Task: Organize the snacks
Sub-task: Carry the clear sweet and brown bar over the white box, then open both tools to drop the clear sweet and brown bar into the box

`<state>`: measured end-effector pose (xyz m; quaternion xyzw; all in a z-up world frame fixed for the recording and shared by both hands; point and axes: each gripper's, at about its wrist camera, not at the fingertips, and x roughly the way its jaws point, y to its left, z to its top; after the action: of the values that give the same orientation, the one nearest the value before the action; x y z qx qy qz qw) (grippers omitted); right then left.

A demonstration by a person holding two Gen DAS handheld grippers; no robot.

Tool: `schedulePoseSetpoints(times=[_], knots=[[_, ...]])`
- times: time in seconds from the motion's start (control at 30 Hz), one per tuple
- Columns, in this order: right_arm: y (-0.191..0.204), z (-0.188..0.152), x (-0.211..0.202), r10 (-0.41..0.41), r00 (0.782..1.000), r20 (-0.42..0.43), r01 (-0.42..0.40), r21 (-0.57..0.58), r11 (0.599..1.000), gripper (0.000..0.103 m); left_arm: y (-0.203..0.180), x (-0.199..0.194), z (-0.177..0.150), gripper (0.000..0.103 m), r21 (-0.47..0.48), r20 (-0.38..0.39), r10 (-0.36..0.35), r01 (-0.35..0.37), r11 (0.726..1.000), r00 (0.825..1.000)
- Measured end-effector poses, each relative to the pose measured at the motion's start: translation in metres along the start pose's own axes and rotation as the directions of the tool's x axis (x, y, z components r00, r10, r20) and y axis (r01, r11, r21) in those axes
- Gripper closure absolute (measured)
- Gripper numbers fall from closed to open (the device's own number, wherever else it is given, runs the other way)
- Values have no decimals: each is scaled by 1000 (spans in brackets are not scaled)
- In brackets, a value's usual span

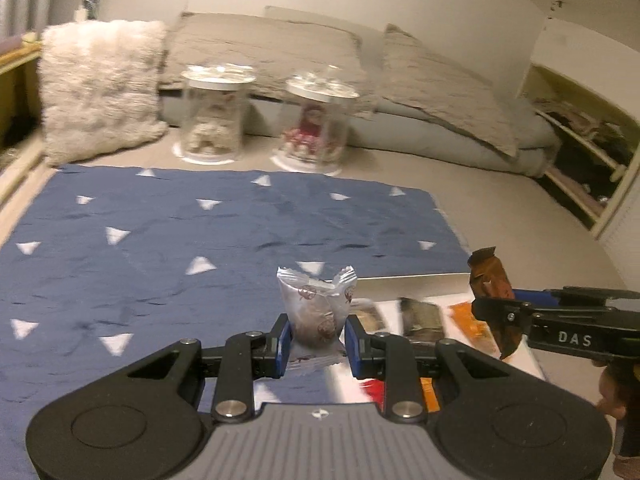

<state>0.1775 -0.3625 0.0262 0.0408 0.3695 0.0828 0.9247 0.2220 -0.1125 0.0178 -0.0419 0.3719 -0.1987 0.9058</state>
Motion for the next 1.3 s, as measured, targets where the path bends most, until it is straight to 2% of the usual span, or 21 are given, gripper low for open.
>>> schedulePoseSetpoints(times=[0.27,0.4,0.6,0.77,0.8,0.83,0.9,0.97,1.1,1.23,1.3], knots=[[-62,-7,3,-93,995,-28,95,90,991,56,-47,48,-7,73,19,-89,-125,127,992,988],[-88,-15,20,-133,986,-97,144,112,983,56,-72,72,-13,73,30,-144,-191,197,980,971],[-116,-34,52,-162,962,-222,198,151,969,56,-97,105,-25,73,45,-217,-249,265,963,944],[-126,-43,75,-143,957,-251,190,175,966,55,-103,123,-33,73,41,-257,-264,283,958,930],[-129,-45,77,-140,960,-241,186,179,966,51,-102,126,-35,73,40,-265,-261,281,959,928],[-130,-45,80,-143,961,-239,188,177,966,40,-102,129,-37,73,41,-274,-257,278,960,927],[-128,-44,85,-186,950,-250,228,151,962,27,-101,134,-40,73,43,-292,-242,266,963,925],[-125,-43,88,-215,942,-259,252,120,960,27,-100,141,-41,73,45,-313,-225,251,967,923],[-127,-43,86,-194,940,-279,237,128,963,27,-99,145,-43,73,47,-325,-213,240,970,921],[-124,-43,82,-189,940,-283,229,117,966,27,-102,145,-42,73,46,-318,-225,253,966,921],[-125,-42,78,-186,941,-281,228,124,966,27,-105,143,-41,73,42,-304,-255,280,959,918]])
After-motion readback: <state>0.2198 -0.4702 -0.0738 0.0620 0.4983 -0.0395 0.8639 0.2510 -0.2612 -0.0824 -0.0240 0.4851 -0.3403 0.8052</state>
